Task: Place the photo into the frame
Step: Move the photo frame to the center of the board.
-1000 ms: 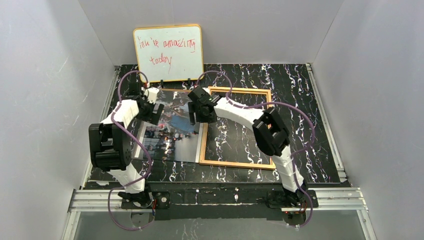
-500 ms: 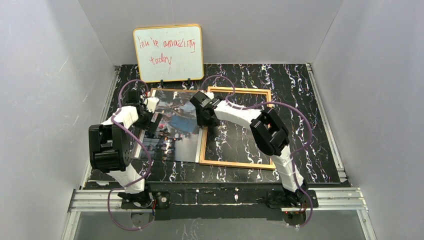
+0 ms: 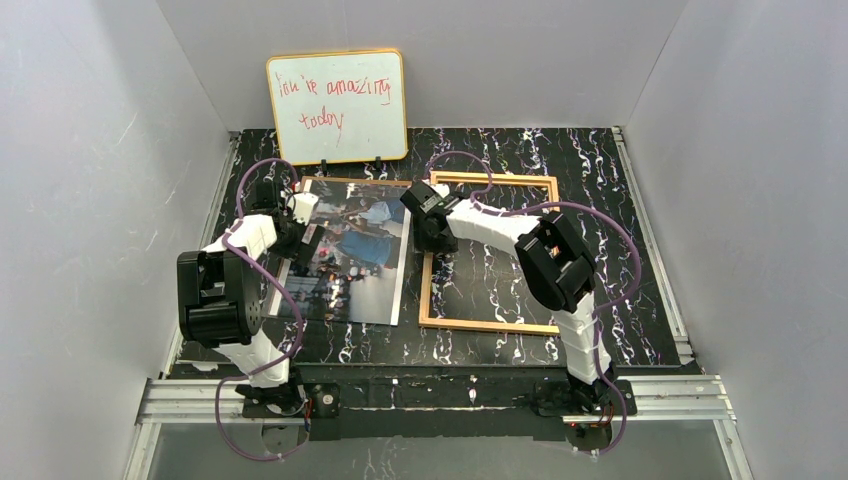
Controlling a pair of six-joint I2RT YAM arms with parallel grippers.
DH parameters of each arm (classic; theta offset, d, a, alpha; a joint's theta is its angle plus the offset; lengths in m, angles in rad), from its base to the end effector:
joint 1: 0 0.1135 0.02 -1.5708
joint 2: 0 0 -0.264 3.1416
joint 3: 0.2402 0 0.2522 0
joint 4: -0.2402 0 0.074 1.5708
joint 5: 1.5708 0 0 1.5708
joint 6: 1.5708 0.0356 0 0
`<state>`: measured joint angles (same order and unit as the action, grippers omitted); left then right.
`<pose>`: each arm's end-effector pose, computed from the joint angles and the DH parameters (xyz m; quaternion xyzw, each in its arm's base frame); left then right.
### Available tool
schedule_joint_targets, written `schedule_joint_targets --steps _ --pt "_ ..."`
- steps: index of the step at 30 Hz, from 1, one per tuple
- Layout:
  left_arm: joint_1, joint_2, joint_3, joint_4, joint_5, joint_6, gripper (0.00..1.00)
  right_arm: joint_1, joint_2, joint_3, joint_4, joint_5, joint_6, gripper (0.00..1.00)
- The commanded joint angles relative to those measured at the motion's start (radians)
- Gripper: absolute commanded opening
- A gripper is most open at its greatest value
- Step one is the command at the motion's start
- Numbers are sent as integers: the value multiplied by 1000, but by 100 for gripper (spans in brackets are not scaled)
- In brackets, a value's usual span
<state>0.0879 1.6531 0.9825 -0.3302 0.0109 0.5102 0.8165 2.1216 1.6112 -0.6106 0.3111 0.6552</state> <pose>0.3288 0.0286 0.1791 0.2026 0.9380 0.0778 0.2702 0.3148 0.3191 0.1740 -0.0431 0.9627 0.0359 0.2647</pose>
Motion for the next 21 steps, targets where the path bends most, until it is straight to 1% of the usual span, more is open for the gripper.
schedule_joint_targets --steps 1,3,7,11,13,17,21 --pt "3 28 -36 -34 -32 12 98 -9 -16 -6 -12 -12 18 60" --pt "2 20 -8 -66 -13 -3 98 -8 -8 10 -13 -33 26 61" --pt "2 -7 87 -172 75 -36 98 -8 -24 64 -25 -42 26 66" --pt "4 -11 226 -282 150 -68 98 -10 -64 142 -19 -63 14 75" --pt "11 1 298 -332 177 -75 98 -7 -67 207 -30 -86 9 79" --pt "56 38 435 -383 200 -94 98 1 -34 330 -33 -164 4 84" --pt "135 95 508 -385 192 -103 98 9 68 452 -21 -278 27 85"
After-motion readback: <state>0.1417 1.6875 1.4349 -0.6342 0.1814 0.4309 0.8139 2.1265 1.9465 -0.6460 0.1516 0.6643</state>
